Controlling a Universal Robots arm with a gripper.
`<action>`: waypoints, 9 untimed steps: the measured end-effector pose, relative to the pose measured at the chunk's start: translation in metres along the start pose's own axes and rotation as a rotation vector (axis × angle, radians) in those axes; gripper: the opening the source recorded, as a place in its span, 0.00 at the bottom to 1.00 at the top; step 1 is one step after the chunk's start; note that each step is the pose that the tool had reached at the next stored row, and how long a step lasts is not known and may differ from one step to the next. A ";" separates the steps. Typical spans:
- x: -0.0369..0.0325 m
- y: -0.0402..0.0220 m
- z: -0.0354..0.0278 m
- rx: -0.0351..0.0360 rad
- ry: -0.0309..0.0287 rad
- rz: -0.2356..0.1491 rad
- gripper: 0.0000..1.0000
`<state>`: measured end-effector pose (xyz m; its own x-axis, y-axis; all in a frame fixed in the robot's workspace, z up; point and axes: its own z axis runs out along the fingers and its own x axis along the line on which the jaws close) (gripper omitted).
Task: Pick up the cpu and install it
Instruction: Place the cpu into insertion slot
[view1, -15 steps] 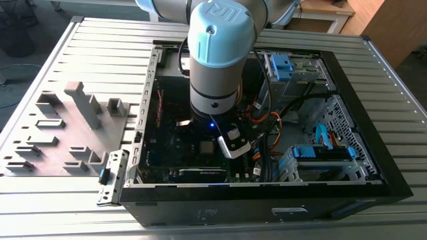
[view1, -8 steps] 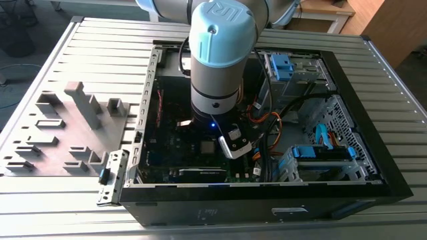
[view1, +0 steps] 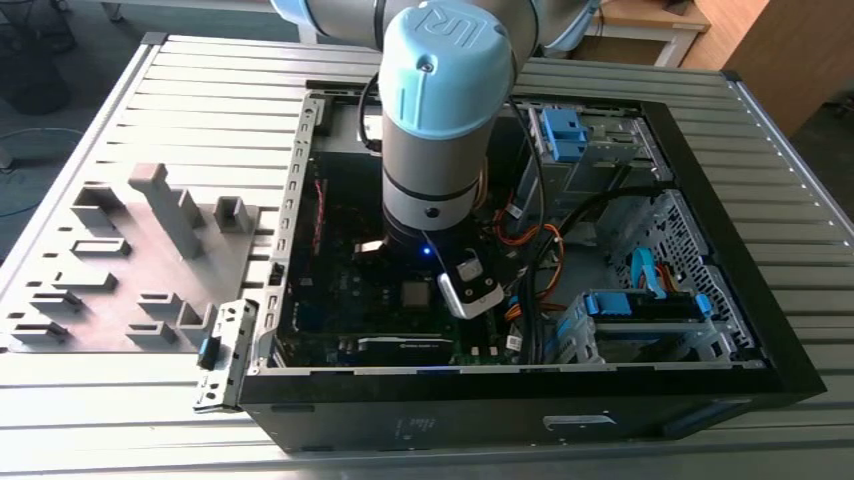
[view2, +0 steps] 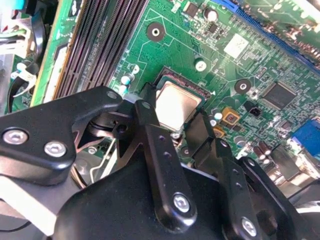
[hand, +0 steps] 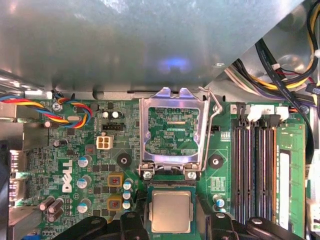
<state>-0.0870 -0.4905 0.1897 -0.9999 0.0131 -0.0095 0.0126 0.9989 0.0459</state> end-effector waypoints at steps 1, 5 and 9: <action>0.0000 0.0000 0.0002 -0.0019 0.0000 0.000 0.47; 0.0000 0.0000 0.0006 -0.0023 0.0000 0.000 0.47; 0.0000 0.0000 0.0010 -0.0021 -0.0007 0.016 0.47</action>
<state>-0.0869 -0.4905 0.1887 -0.9995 0.0289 -0.0095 0.0284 0.9984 0.0482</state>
